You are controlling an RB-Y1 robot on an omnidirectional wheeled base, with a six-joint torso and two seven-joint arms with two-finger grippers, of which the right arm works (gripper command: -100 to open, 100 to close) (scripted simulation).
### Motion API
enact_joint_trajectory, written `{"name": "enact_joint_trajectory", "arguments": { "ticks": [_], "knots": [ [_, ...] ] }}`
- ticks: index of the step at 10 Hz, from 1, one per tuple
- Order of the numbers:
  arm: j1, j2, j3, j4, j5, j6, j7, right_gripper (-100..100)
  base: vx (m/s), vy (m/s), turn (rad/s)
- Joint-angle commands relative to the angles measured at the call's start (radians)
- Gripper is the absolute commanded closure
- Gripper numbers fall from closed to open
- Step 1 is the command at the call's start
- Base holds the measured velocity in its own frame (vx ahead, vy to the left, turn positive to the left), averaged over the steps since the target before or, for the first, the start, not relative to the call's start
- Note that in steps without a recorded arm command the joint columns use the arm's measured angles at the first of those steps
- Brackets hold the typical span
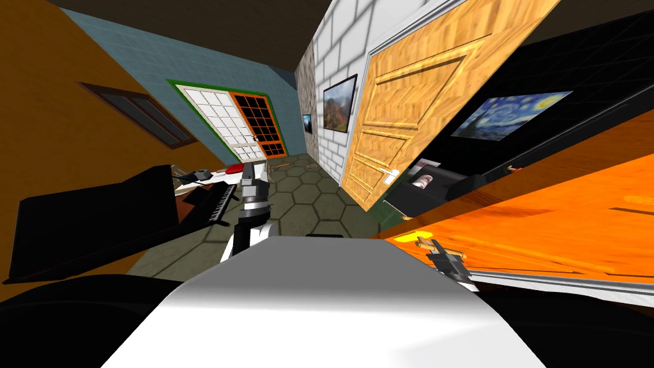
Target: Pull the door open
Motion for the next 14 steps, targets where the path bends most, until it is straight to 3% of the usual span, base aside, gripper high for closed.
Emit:
{"name": "enact_joint_trajectory", "arguments": {
  "ticks": [1, 2, 3, 4, 5, 6, 10, 12, 14],
  "knots": [
    [0.017, 0.009, 0.009, -0.035, 0.006, -0.001, 0.009, 100, 0.009, -0.005, -0.007],
    [0.017, 0.009, 0.009, -0.02, 0.006, -0.001, 0.009, 100, 0.001, 0.001, 0.014],
    [0.017, 0.009, 0.009, -0.035, 0.006, -0.001, 0.009, 100, 0.0, 0.0, 0.0],
    [0.025, 0.011, 0.021, -0.037, 0.015, -0.029, 0.013, 100, 0.002, -0.012, -0.023],
    [0.025, 0.011, 0.021, -0.016, 0.015, -0.029, 0.013, 100, 0.01, -0.007, 0.01],
    [0.025, 0.011, 0.021, -0.037, 0.015, -0.029, 0.013, 100, 0.007, -0.007, -0.024],
    [0.043, 0.013, 0.041, -0.04, 0.029, -0.079, 0.02, 100, -0.007, -0.017, -0.015],
    [0.043, 0.013, 0.041, -0.075, 0.029, -0.079, 0.02, 100, -0.01, -0.011, -0.014],
    [0.043, 0.013, 0.041, -0.04, 0.029, -0.079, 0.02, 100, -0.001, 0.008, 0.012]
  ]
}}
